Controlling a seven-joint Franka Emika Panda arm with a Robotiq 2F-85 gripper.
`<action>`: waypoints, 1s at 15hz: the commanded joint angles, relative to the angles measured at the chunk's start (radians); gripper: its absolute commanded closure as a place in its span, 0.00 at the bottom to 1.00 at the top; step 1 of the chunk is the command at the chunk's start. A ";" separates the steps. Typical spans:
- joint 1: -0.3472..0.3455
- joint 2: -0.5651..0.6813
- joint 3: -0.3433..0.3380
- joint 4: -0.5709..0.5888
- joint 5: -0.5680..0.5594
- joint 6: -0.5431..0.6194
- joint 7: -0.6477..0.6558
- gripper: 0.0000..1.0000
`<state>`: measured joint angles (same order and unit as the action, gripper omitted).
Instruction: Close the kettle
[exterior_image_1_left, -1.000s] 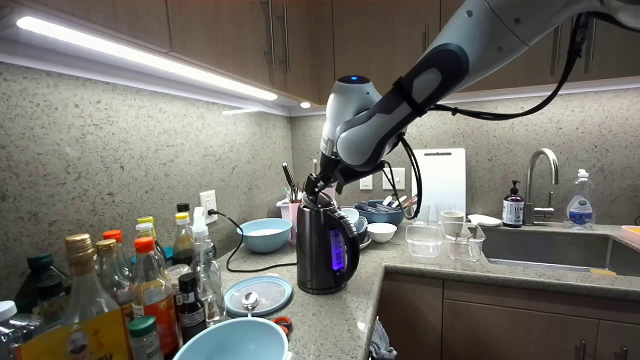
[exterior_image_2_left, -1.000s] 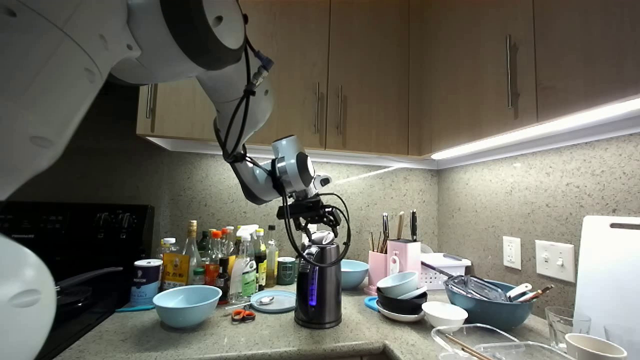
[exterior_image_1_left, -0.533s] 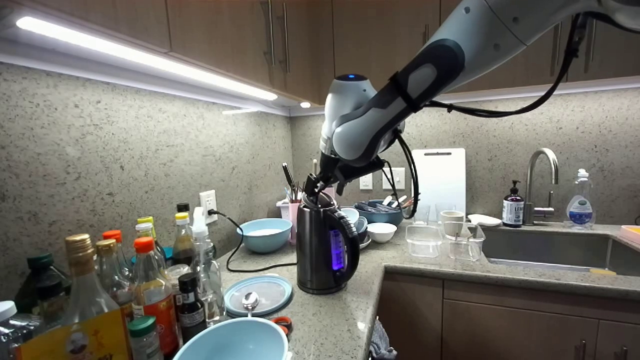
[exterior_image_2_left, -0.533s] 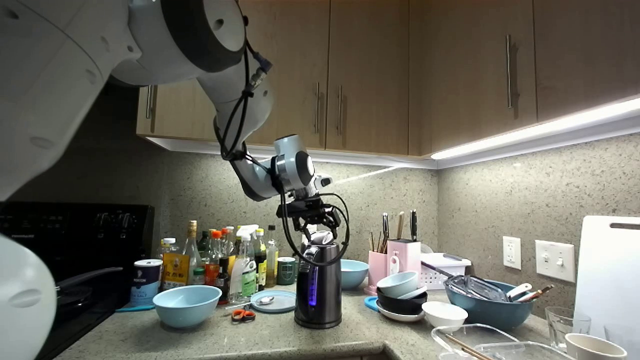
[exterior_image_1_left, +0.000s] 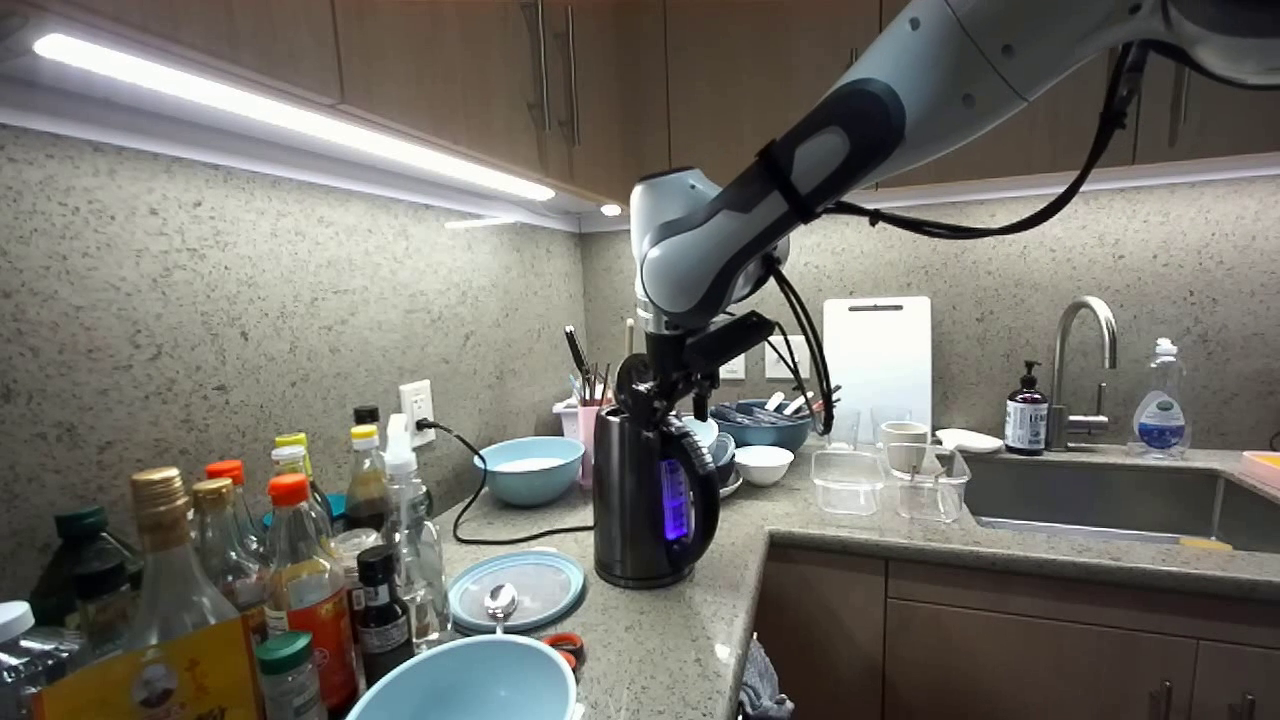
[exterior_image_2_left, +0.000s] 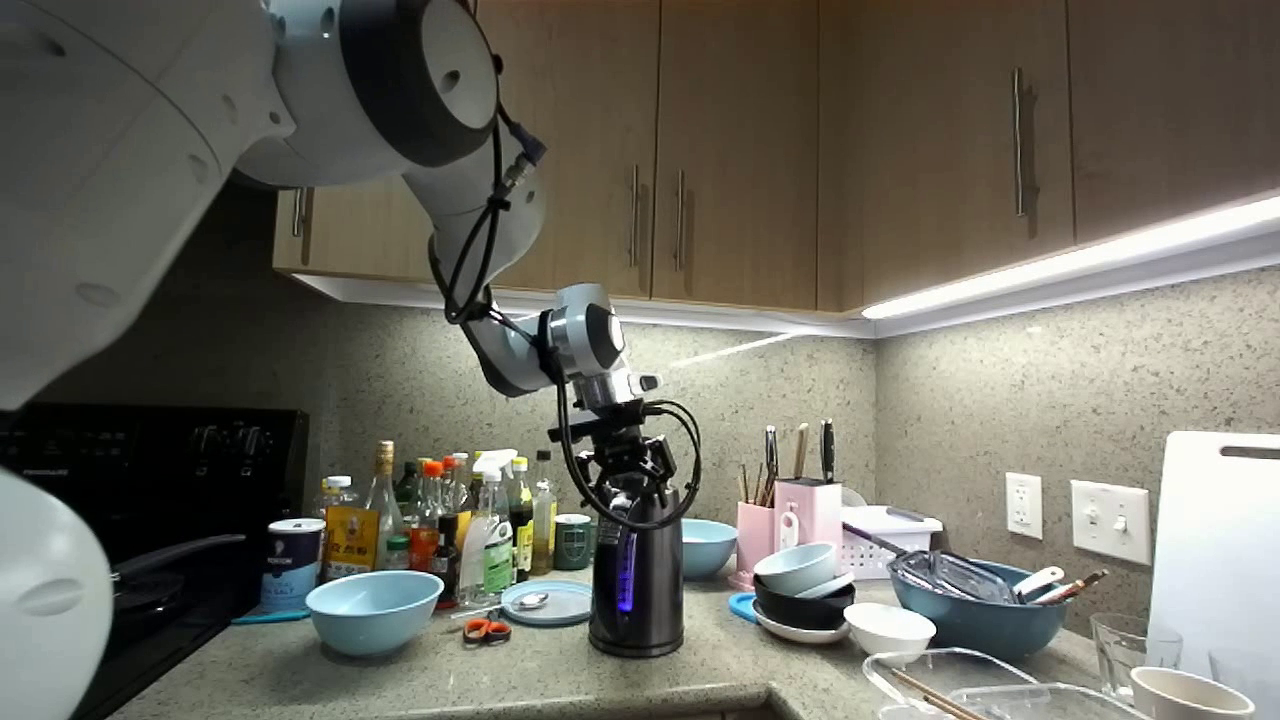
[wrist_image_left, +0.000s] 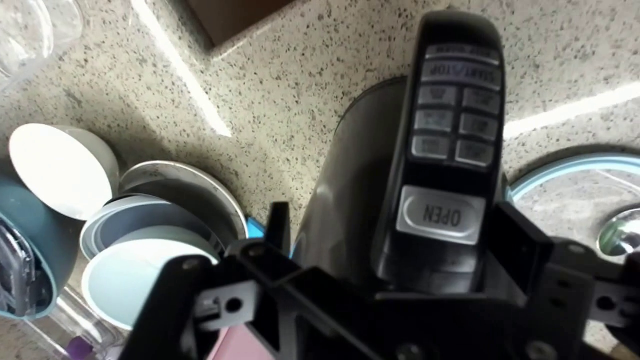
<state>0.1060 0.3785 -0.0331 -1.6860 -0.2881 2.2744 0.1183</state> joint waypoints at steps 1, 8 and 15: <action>-0.009 0.008 0.012 0.018 -0.004 0.044 -0.055 0.00; 0.031 -0.104 0.000 -0.003 -0.075 0.202 0.004 0.00; 0.012 -0.174 0.046 -0.013 0.081 0.135 0.013 0.00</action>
<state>0.1299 0.2450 -0.0228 -1.6563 -0.2948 2.4643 0.1342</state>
